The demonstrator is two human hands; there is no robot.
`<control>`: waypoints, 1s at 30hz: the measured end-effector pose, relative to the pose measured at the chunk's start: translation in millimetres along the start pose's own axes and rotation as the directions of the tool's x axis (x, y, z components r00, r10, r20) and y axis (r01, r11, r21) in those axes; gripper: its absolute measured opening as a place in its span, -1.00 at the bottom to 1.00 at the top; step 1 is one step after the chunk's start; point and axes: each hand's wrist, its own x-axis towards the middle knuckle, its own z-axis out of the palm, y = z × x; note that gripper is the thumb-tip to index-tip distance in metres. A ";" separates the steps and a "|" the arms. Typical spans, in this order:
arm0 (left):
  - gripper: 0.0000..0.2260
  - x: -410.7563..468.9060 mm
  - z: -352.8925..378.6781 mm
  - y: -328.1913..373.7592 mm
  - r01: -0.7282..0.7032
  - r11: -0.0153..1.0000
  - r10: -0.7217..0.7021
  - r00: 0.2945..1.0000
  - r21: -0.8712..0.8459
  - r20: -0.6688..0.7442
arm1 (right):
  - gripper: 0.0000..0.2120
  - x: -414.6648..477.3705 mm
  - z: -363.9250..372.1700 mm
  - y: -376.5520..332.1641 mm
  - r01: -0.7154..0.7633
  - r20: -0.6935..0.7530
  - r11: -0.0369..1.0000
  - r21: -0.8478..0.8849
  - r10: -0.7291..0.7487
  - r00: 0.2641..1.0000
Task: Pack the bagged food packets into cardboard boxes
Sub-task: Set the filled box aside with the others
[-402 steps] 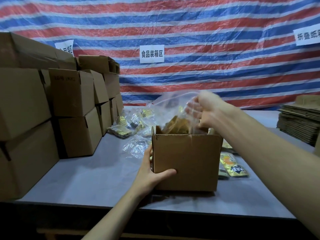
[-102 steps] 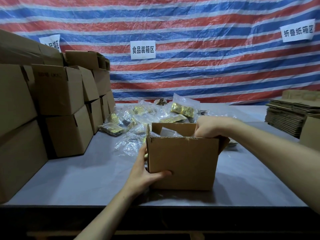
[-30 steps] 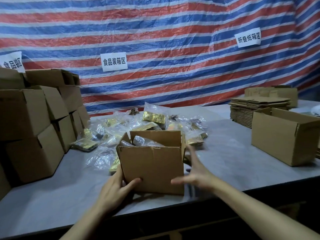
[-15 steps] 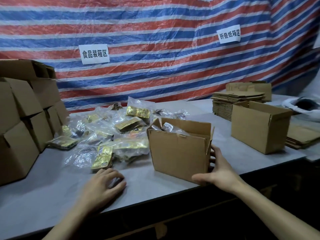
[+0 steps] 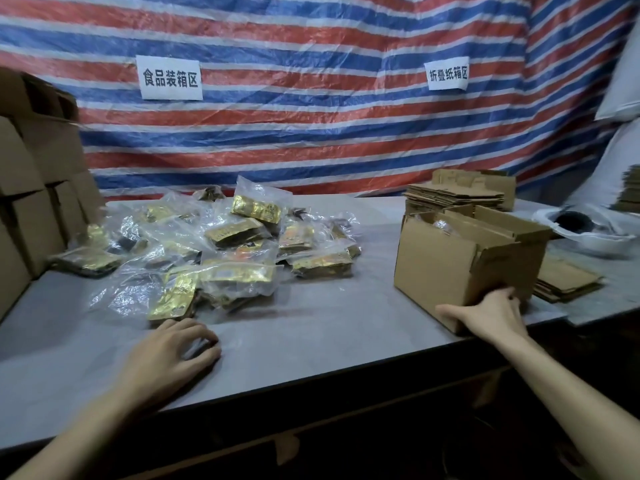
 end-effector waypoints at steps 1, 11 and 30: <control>-0.53 -0.1 0.5 -0.4 -0.006 1.000 0.006 1.000 -0.008 -0.004 | 0.39 1.6 -0.2 -1.3 -0.016 -0.007 1.000 -0.003 0.016 1.000; -0.48 0.5 -0.1 -1.1 0.010 1.000 -0.010 1.000 -0.016 0.020 | 0.32 13.5 4.7 -4.4 -0.069 -0.076 0.998 0.005 0.070 0.995; -0.41 0.4 -4.5 5.2 0.056 0.998 -0.055 0.997 -0.009 0.057 | 0.33 36.1 6.2 8.8 -0.116 -0.087 0.991 0.063 0.122 0.989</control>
